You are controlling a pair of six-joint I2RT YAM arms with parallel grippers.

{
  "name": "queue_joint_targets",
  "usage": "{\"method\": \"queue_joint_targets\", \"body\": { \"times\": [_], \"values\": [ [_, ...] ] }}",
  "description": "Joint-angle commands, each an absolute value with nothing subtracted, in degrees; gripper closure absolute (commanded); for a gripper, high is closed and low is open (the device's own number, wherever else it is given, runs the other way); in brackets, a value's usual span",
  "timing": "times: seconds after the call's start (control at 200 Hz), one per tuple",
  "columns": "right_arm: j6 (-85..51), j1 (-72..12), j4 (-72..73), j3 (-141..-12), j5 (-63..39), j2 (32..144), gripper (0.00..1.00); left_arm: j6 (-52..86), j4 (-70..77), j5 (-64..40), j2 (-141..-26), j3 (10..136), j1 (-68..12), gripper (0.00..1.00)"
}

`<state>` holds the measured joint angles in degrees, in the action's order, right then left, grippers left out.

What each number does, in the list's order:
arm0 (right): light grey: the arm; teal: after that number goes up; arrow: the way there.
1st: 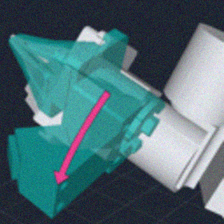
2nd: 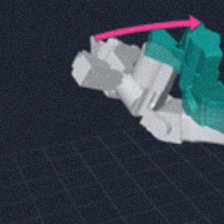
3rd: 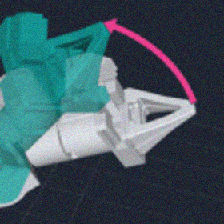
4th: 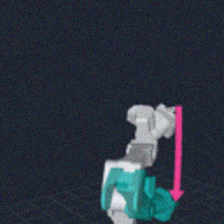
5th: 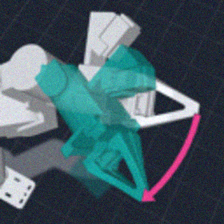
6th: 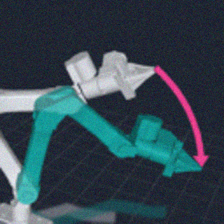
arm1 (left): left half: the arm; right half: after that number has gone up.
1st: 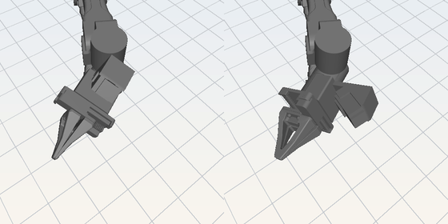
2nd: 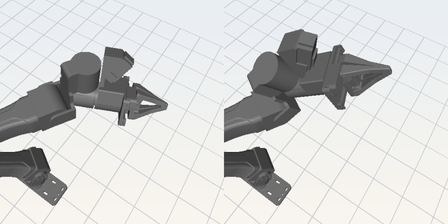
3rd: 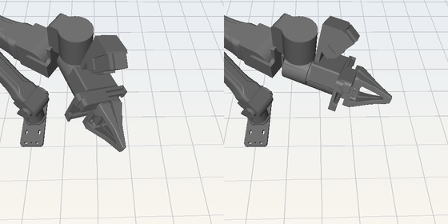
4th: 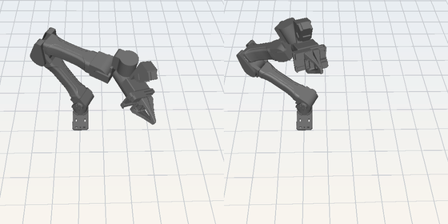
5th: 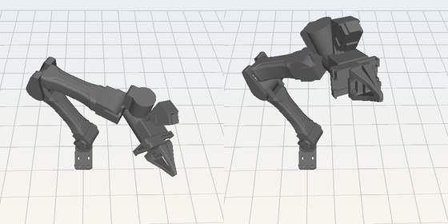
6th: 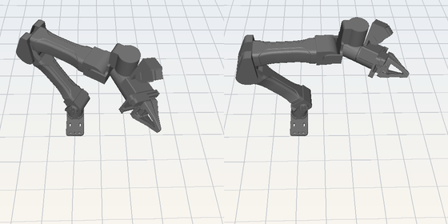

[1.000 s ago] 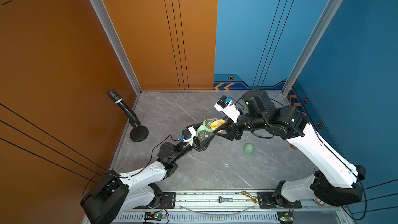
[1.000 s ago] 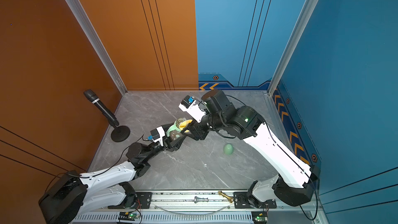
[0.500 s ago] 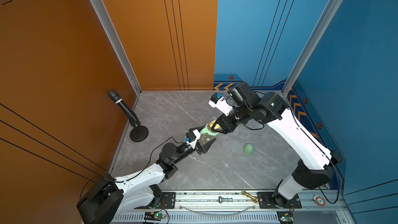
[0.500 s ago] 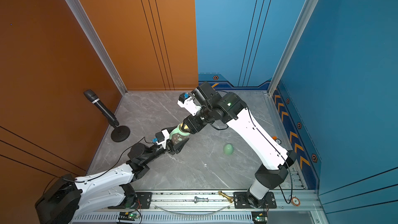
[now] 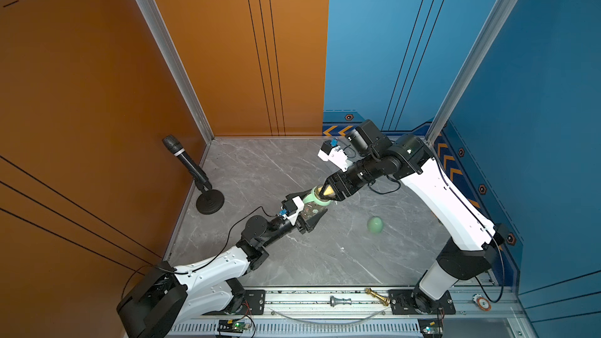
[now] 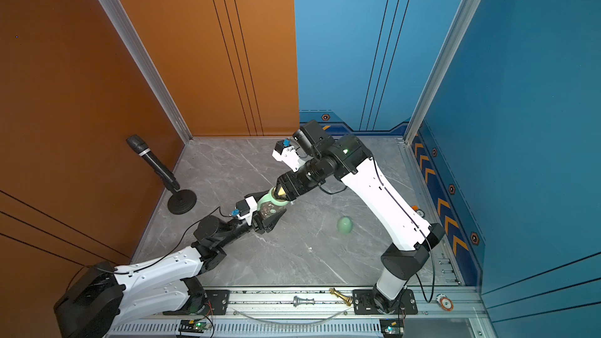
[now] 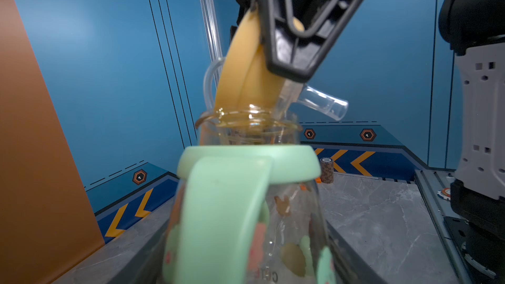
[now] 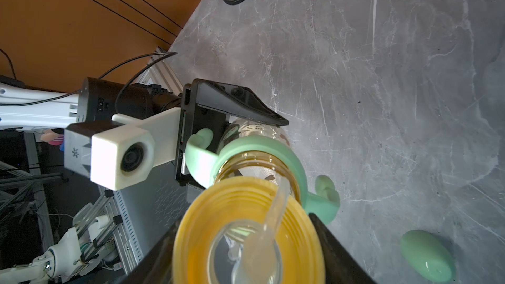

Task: Assemble the baby bottles
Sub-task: Close the nipple on the baby bottle.

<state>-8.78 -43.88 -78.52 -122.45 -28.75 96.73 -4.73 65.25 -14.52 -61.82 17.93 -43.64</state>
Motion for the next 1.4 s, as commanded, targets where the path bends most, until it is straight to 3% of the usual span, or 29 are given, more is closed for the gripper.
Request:
{"method": "queue_joint_targets", "body": {
  "times": [0.0, 0.31, 0.485, 0.681, 0.831, 0.946, 1.076, 1.231, 1.396],
  "values": [
    [-10.9, -44.2, -79.4, -123.3, -32.0, 98.2, 0.27, -4.7, 70.4, -15.8, -61.0, 19.5, -44.6, 0.66],
    [-14.2, -44.3, -76.3, -123.7, -30.2, 97.5, 0.19, -4.2, 71.0, -14.9, -60.7, 19.3, -44.9, 0.67],
    [-18.0, -44.2, -65.4, -118.5, -30.5, 91.5, 0.02, -4.2, 71.3, -14.2, -60.7, 19.2, -45.0, 0.67],
    [-24.1, -40.7, -59.2, -113.7, -21.9, 85.3, 0.00, -4.3, 71.7, -13.3, -60.8, 19.2, -45.1, 0.67],
    [-31.7, -35.5, -45.7, -99.9, -17.0, 73.3, 0.00, -4.3, 72.8, -11.9, -61.0, 19.0, -45.2, 0.67],
    [-35.5, -36.4, -30.8, -84.1, -13.6, 59.8, 0.00, -4.0, 73.3, -9.9, -61.2, 19.3, -45.2, 0.67],
    [-34.4, -42.3, -0.5, -58.0, -13.1, 47.5, 0.00, -2.9, 74.2, -10.3, -62.1, 21.0, -45.3, 0.67],
    [-30.8, -46.8, 20.1, -44.3, -11.7, 46.4, 0.00, -2.2, 74.0, -9.0, -63.2, 22.9, -46.5, 0.67],
    [-27.7, -49.7, 30.3, -41.8, -11.6, 51.0, 0.00, -3.1, 73.0, -8.5, -63.7, 24.5, -48.2, 0.67]
  ]
}}
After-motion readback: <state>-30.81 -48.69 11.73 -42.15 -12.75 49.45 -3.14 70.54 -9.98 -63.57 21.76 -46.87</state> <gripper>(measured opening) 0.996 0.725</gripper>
